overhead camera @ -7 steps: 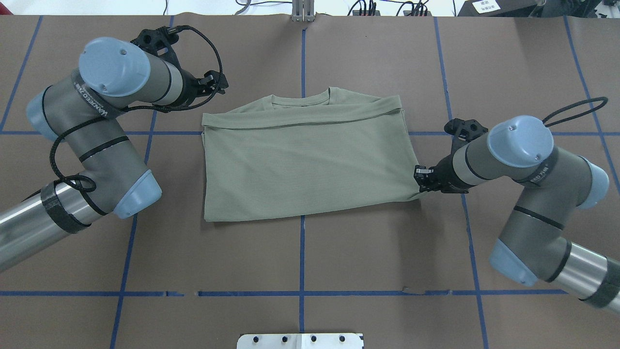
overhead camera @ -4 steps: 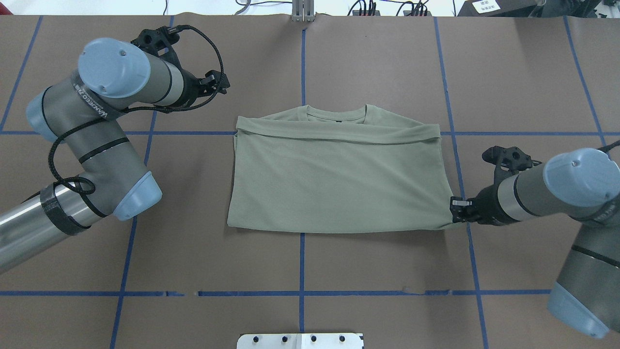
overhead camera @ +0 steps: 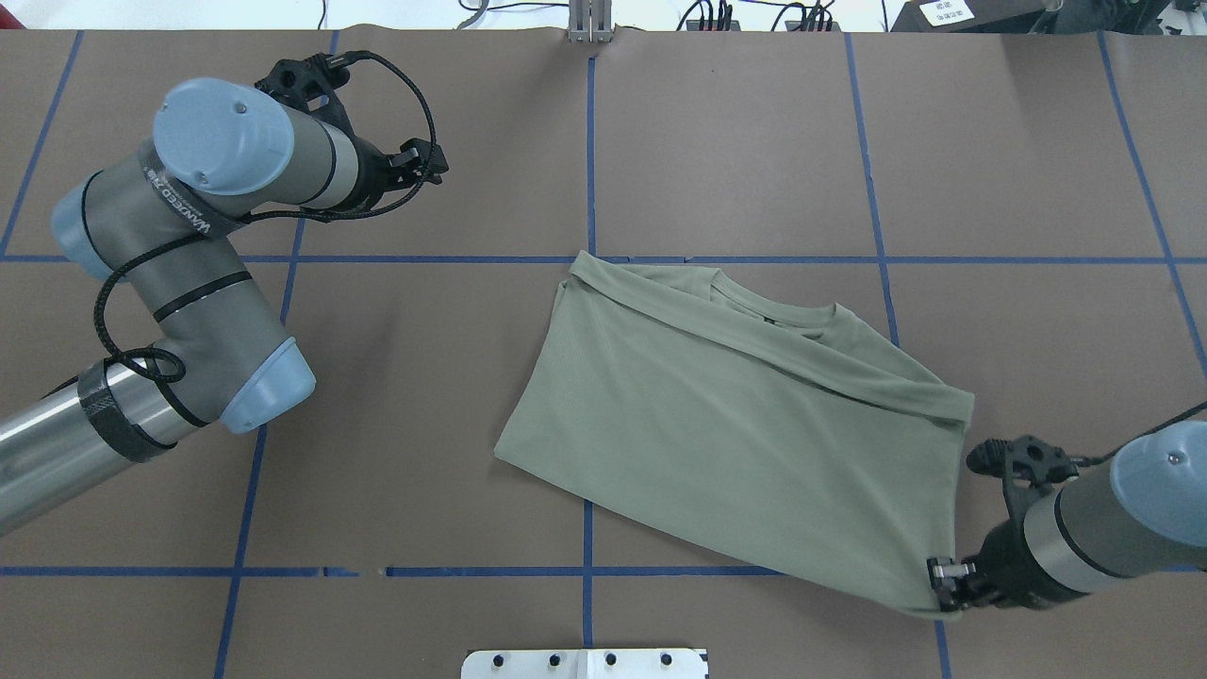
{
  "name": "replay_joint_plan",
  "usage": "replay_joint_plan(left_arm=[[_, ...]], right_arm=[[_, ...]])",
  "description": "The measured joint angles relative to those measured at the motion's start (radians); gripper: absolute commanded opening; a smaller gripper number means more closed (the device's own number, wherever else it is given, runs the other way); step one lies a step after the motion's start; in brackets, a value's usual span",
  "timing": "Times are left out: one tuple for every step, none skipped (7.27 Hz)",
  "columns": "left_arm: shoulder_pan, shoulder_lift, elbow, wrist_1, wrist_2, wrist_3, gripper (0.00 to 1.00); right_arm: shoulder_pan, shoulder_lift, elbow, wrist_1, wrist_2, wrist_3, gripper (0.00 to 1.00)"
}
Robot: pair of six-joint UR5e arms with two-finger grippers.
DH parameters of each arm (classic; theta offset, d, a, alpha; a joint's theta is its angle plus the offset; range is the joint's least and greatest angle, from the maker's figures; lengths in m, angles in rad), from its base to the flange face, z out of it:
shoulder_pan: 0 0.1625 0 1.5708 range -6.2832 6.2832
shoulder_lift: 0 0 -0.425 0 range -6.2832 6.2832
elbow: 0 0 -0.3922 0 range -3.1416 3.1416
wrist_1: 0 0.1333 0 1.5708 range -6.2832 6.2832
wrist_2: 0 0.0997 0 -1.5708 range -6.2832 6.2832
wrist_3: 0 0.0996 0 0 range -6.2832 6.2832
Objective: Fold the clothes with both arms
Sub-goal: 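Drag the grasped corner with the right gripper, rotating the shirt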
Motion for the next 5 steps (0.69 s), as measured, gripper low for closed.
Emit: replay_joint_plan(left_arm=[[0.0, 0.0, -0.01, 0.013, 0.004, 0.0, 0.99], [0.001, 0.0, -0.023, 0.028, 0.008, 0.0, 0.99], [0.003, 0.0, -0.037, 0.041, 0.009, 0.0, 0.99], [0.011, 0.0, -0.049, 0.048, 0.007, 0.0, 0.99], [0.029, 0.0, -0.065, 0.052, 0.003, 0.0, 0.99]], right_arm=[[-0.051, -0.029, 0.012, 0.0, 0.036, 0.001, 0.99], [-0.088, -0.043, 0.016, 0.0, 0.053, 0.002, 1.0], [-0.107, -0.048, 0.017, 0.0, 0.059, 0.002, 1.0], [-0.1, -0.044, 0.018, 0.002, 0.06, 0.003, 1.0], [-0.062, -0.023, 0.017, 0.004, 0.061, 0.008, 1.0]])
